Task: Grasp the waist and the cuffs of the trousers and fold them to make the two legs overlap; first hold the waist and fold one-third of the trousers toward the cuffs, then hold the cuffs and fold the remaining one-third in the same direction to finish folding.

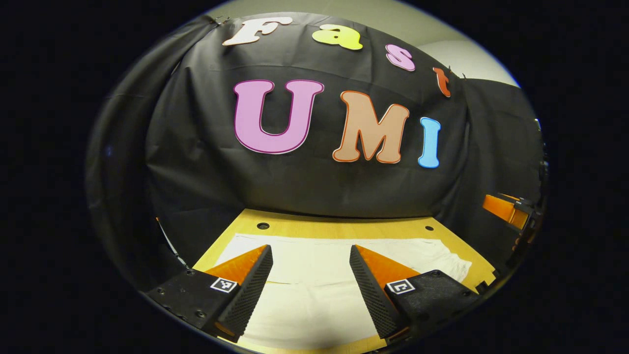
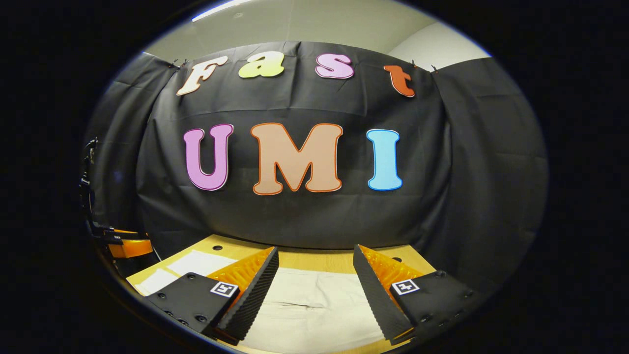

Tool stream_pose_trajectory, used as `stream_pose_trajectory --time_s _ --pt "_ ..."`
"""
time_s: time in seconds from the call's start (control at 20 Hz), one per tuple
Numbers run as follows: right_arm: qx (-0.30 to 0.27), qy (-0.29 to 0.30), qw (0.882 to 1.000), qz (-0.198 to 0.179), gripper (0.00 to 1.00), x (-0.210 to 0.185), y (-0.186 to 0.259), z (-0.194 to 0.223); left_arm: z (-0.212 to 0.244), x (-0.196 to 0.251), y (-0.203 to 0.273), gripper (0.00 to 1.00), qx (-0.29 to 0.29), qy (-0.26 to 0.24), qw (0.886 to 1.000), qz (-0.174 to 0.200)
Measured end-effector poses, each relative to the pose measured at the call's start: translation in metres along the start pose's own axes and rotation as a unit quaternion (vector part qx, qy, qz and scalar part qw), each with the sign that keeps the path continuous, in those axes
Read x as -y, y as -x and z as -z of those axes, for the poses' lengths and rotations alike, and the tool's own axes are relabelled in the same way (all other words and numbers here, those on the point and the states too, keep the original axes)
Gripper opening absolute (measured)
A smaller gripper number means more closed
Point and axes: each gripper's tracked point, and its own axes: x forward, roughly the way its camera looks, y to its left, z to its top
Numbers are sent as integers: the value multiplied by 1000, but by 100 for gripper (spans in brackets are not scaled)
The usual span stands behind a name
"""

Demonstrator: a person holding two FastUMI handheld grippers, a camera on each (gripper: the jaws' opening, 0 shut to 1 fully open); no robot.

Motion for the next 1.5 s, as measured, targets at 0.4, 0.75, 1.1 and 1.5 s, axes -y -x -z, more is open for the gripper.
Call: stream_pose_trajectory --time_s 0.4,0.75,1.1,1.5 --pt "-11 5 1000 3 97 6 7 11 16 0 -2 94 -21 -13 1000 -4" --pt "-21 0 1000 2 98 11 14 19 55 -8 -2 94 -82 -85 991 62" --pt "-34 11 999 19 98 20 30 36 139 -44 30 94 -243 -251 912 214" --pt "-65 21 997 34 97 22 48 60 249 -100 71 93 -423 -341 779 314"
